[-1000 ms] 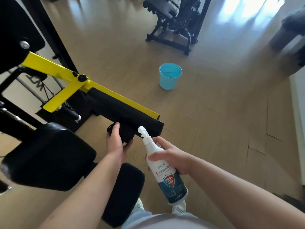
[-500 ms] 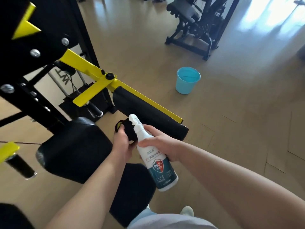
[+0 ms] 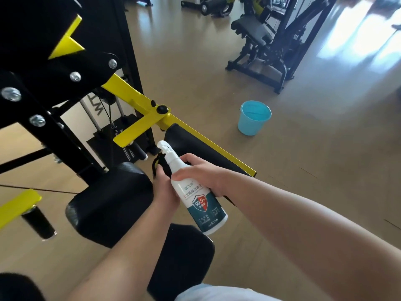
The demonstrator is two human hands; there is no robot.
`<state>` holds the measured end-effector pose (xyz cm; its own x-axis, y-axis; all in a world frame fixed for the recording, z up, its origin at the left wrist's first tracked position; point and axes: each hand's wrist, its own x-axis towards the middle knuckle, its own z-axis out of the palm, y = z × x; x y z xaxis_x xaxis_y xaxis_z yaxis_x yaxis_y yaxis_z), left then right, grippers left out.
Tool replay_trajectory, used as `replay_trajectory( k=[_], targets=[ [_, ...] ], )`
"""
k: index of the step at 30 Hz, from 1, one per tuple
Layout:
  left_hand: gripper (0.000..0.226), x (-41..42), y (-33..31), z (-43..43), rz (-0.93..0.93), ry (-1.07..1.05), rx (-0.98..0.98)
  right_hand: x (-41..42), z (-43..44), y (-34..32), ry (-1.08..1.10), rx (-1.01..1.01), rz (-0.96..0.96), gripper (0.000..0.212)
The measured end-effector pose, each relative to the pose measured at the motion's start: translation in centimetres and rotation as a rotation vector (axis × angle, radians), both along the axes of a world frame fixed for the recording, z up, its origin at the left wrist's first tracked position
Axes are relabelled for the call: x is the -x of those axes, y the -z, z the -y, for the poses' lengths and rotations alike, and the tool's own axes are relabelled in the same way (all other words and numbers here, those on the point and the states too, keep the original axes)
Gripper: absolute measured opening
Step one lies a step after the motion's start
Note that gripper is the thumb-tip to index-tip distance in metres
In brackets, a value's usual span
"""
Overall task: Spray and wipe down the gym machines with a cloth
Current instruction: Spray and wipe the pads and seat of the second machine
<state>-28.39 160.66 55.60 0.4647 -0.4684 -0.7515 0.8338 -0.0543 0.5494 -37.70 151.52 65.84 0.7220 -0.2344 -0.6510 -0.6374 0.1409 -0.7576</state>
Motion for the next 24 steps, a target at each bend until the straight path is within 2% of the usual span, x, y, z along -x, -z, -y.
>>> replay_trajectory(
  k=[2, 3, 5, 8, 10, 14, 19, 24],
  targets=[
    [0.052, 0.8, -1.6, -0.4, 0.032, -0.080, 0.008, 0.3, 0.0, 0.2, 0.009, -0.017, -0.001, 0.064],
    [0.049, 1.1, -1.7, -0.5, 0.050, -0.099, -0.001, 0.5, -0.1, 0.3, 0.006, -0.027, -0.004, 0.069],
    [0.051, 1.5, -2.0, -0.7, 0.078, -0.114, -0.006, 1.2, -0.3, 0.8, -0.023, -0.027, -0.030, 0.071],
    [0.054, 1.9, -2.0, -1.1, 0.084, -0.114, -0.026, 2.7, -0.8, 1.8, -0.048, -0.028, -0.084, 0.055],
    [0.053, 2.6, -2.0, -1.5, 0.093, -0.115, -0.025, 3.7, -1.1, 2.5, -0.042, -0.034, -0.115, 0.052],
    [0.048, 4.0, -1.5, -2.1, 0.127, -0.149, -0.011, 5.6, -1.3, 3.4, 0.040, -0.027, -0.135, 0.073],
    [0.057, 4.9, -1.3, -2.4, 0.087, -0.159, -0.036, 8.0, -0.9, 3.8, 0.065, 0.006, -0.149, 0.075],
    [0.060, 5.4, -2.1, -2.1, 0.097, -0.079, 0.050, 9.8, 0.0, 3.6, 0.110, -0.045, -0.042, 0.089]
  ],
)
